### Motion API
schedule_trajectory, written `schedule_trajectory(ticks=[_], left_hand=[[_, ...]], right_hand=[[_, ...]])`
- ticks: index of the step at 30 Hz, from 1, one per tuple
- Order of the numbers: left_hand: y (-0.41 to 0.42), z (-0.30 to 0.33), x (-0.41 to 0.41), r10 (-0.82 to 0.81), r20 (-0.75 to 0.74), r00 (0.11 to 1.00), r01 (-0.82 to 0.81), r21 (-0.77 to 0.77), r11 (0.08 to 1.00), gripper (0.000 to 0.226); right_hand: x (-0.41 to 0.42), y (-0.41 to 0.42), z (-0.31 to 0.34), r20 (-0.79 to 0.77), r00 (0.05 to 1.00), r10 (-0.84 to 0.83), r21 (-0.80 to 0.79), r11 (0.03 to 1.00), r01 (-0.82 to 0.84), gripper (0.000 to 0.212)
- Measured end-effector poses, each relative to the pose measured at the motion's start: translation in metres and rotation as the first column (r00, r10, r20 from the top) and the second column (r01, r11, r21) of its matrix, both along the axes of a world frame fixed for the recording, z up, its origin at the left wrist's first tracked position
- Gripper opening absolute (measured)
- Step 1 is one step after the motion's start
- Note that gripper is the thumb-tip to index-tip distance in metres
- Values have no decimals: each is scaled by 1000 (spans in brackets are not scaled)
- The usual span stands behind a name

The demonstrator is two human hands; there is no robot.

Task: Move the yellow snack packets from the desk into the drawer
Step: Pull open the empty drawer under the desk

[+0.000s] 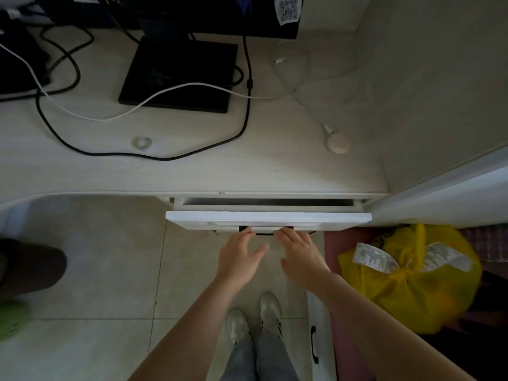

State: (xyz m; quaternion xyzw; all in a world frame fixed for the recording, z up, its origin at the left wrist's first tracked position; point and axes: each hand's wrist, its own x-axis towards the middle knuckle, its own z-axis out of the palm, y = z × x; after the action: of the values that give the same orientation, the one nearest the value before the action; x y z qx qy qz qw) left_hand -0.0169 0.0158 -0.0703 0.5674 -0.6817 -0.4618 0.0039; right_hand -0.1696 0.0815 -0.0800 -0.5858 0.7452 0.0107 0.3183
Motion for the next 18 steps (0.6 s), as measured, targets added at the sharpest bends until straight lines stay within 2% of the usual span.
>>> schedule_trajectory(ticks=[1, 2, 4, 5, 6, 7, 8, 9, 10, 11, 13, 14, 16, 18], left_hand=[[-1, 5, -4, 168, -39, 985, -163, 123, 979, 51], [-3, 10, -7, 375, -61, 925, -347, 264, 900, 49], [-10, 15, -10, 747, -11, 665, -640, 508, 577, 54], [-14, 15, -9, 837, 45, 545, -696, 580, 423, 58], [-17, 14, -6, 875, 86, 476, -715, 617, 328, 60], [-18, 13, -3, 890, 109, 443, -722, 631, 282, 61], [-17, 15, -1, 897, 116, 427, -725, 637, 263, 60], [-16, 17, 2, 901, 113, 420, -728, 634, 260, 59], [-14, 18, 5, 905, 108, 411, -734, 627, 259, 59], [-13, 19, 7, 908, 105, 405, -738, 623, 257, 61], [-11, 20, 11, 909, 90, 406, -723, 641, 260, 65], [-12, 20, 13, 911, 77, 406, -711, 653, 261, 66], [-14, 21, 16, 917, 68, 393, -702, 666, 251, 65], [-15, 23, 17, 914, 71, 399, -693, 676, 250, 63]], right_hand=[[2, 5, -1, 14, 1000, -19, 12, 1000, 18, 71], [4, 10, -1, 25, 999, -38, 20, 999, 37, 70], [8, 19, -1, 11, 999, -37, 10, 999, 37, 69], [10, 24, -1, -11, 1000, -16, -3, 1000, 16, 66], [12, 29, -2, -14, 1000, -12, -9, 1000, 12, 63], [14, 32, -2, 20, 999, -50, -5, 999, 50, 59], [15, 33, 0, 109, 980, -166, 27, 986, 164, 52], [14, 31, 5, 226, 909, -350, 94, 937, 337, 45], [12, 29, 11, 342, 763, -548, 187, 836, 516, 38], [7, 26, 16, 427, 562, -708, 288, 696, 658, 35], [-5, 26, 20, 478, 122, -870, 494, 381, 782, 44], [-12, 26, 23, 472, -73, -878, 587, 252, 770, 49], [-22, 25, 29, 468, -368, -804, 717, 102, 689, 54], [-29, 22, 32, 467, -534, -705, 766, 21, 642, 53]])
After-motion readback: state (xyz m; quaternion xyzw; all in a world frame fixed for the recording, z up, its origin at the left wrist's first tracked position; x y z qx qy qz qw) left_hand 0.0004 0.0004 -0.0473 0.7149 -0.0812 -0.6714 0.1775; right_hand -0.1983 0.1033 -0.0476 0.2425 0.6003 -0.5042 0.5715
